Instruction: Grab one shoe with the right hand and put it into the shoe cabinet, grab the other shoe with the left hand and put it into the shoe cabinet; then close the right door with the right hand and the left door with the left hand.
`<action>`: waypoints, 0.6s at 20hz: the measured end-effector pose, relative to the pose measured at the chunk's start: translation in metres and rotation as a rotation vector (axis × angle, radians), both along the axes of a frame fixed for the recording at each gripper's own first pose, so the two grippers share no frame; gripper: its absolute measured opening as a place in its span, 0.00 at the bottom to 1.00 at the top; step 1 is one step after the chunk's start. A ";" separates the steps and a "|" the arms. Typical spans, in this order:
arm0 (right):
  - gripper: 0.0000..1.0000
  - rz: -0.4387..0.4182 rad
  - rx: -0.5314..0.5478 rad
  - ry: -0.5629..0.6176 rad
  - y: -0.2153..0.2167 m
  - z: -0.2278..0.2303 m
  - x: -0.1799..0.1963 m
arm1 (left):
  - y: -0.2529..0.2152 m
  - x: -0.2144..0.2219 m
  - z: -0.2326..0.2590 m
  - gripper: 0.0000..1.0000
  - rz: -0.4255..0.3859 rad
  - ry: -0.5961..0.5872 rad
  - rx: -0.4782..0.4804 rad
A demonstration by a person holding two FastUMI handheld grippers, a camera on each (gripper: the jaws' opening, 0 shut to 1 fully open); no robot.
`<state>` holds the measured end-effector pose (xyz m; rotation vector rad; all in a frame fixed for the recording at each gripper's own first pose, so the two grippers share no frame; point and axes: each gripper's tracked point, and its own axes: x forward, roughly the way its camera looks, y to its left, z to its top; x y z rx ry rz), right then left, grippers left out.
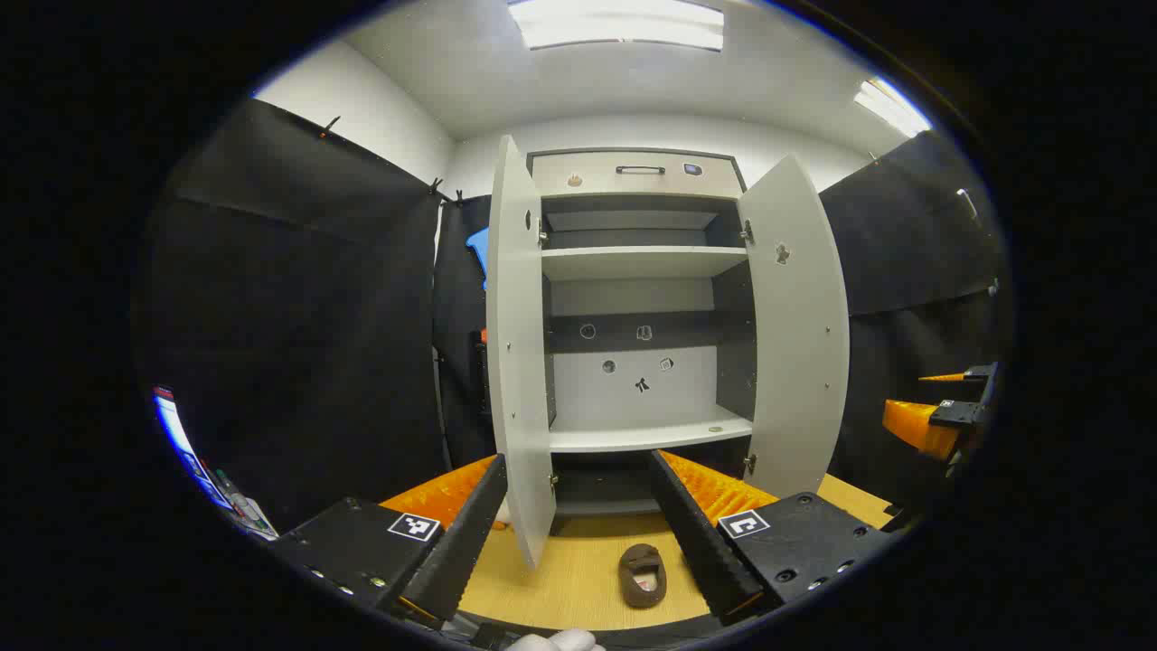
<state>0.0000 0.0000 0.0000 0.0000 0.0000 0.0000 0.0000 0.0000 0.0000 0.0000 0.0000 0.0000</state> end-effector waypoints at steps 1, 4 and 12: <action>0.98 0.001 -0.001 0.002 0.001 0.000 0.001 | 0.001 0.001 -0.001 0.96 0.000 0.003 0.002; 0.99 0.002 0.001 0.005 0.004 -0.002 0.001 | 0.003 0.001 -0.003 0.96 0.000 0.005 0.005; 0.98 0.034 -0.026 0.078 0.022 -0.036 0.014 | 0.009 -0.001 -0.010 0.96 0.005 0.021 0.016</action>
